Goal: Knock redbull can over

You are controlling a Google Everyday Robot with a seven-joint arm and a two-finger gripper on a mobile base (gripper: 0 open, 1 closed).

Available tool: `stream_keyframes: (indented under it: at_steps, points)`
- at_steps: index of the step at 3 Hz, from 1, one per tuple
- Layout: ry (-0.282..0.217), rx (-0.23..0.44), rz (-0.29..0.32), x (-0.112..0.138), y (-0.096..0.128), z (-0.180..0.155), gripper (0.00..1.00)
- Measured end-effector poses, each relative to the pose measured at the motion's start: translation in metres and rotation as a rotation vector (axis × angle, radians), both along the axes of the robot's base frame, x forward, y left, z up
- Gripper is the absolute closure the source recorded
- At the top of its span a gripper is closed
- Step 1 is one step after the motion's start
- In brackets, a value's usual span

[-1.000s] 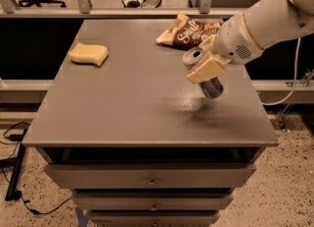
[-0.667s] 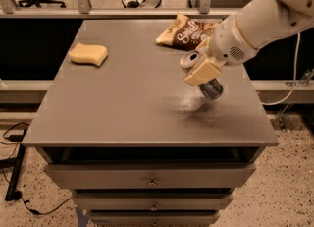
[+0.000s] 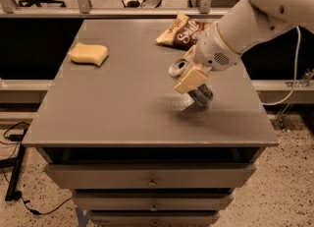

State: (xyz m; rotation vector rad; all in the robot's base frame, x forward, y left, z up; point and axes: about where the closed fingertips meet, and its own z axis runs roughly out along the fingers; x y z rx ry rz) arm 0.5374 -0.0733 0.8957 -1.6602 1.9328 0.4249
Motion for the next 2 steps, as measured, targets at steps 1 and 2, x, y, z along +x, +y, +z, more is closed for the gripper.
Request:
stream_keyframes:
  at_steps: [1,2]
  points:
    - [0.018,-0.003,0.029,-0.0027,0.0126,-0.0077,0.13]
    - [0.028,-0.002,0.042,-0.0047,0.0189,-0.0114,0.0]
